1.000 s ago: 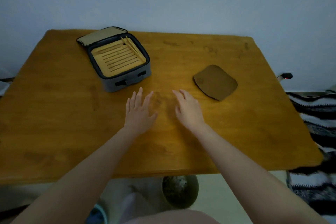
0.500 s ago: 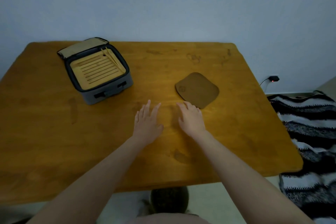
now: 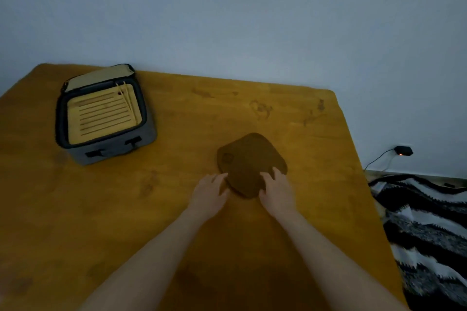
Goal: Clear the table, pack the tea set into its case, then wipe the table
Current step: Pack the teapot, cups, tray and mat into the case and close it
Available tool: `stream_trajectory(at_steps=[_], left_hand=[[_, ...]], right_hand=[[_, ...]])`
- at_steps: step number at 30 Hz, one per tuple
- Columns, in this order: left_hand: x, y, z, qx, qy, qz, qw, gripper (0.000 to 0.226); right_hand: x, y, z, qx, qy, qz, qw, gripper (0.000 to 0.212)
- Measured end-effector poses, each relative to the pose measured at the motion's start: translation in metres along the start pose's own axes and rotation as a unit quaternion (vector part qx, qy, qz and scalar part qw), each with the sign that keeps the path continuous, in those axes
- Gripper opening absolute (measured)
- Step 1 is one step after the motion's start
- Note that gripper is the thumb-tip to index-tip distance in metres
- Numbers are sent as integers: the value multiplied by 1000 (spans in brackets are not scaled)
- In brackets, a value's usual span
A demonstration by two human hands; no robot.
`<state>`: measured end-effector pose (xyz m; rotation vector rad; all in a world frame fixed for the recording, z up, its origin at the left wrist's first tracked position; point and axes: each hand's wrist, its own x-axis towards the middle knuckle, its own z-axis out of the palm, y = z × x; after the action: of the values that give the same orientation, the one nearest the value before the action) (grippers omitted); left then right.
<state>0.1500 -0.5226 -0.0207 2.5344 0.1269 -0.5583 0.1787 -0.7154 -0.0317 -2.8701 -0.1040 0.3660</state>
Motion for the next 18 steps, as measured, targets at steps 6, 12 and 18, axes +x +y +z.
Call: stream_trajectory(at_steps=[6,12,18], left_hand=[[24,25,22,-15,-44,-61,997,59],[27,32,26,-63,-5,-81,995,61],[12,24,18,-90,56,-76,991,59]], right_hand=[[43,37,-2,34,12,57,998,51],[61,40,0,51,77,28,995,37],[49,20,-1,126,144,-25,981,27]])
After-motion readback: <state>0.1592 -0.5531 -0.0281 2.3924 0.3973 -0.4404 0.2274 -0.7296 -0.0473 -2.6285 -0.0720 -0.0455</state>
